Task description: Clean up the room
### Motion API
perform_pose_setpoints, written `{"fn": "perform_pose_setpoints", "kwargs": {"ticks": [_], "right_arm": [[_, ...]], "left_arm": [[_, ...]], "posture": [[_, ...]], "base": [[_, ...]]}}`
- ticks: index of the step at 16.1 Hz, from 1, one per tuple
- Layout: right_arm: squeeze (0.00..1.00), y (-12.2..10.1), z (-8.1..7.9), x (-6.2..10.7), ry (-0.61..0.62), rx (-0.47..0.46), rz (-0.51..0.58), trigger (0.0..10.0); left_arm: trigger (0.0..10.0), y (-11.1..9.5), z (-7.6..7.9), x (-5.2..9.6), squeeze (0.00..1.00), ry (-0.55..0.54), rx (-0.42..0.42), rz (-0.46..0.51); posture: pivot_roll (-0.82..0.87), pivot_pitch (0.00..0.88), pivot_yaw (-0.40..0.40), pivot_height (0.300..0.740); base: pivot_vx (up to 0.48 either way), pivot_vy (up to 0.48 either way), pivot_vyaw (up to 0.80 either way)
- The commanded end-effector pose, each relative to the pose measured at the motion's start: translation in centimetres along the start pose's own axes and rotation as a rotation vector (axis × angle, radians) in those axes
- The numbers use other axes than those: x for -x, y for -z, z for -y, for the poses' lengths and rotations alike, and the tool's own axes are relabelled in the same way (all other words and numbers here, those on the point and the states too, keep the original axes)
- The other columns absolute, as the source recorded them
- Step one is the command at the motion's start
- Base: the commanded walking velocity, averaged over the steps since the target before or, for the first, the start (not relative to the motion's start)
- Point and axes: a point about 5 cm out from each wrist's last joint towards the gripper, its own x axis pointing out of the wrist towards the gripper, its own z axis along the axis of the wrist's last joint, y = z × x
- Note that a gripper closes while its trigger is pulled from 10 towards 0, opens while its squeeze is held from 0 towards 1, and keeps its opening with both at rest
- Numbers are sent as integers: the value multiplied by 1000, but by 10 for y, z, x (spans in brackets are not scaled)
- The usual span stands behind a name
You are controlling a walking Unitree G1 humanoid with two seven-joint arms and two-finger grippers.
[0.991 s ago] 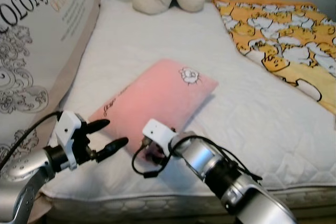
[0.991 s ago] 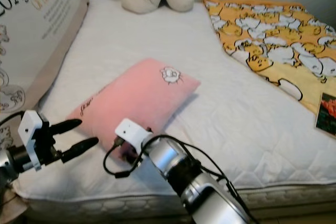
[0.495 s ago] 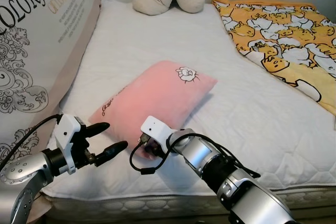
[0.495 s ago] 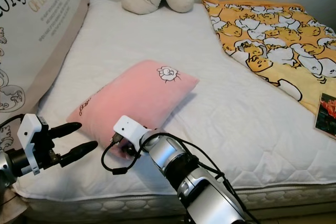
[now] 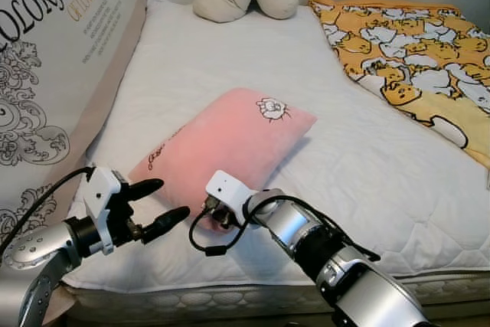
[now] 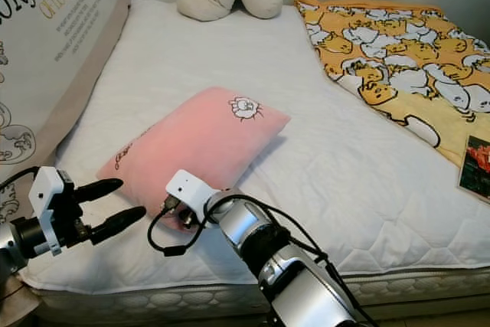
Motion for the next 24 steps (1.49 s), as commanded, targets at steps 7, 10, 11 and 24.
{"fn": "perform_pose_setpoints", "kwargs": {"ticks": [7,10,11,24], "right_arm": [[0,-3,6,1,-10,-2,11,0],[0,-3,7,2,-18,-7,27,0],[0,-7,8,3,-34,-15,61,0],[0,38,27,114,-519,298,278,0]], "left_arm": [[10000,-2,2,-3,0,11,-19,8],[10000,-3,1,-4,0,6,-23,10],[10000,-3,1,-4,0,3,-26,12],[10000,-21,0,-17,0,26,-82,61]], "posture": [[-24,0,-22,740],[-24,0,-22,740],[-24,0,-21,740],[-42,0,-18,740]], "base": [[0,0,0],[0,0,0],[0,0,0],[0,0,0]]}}
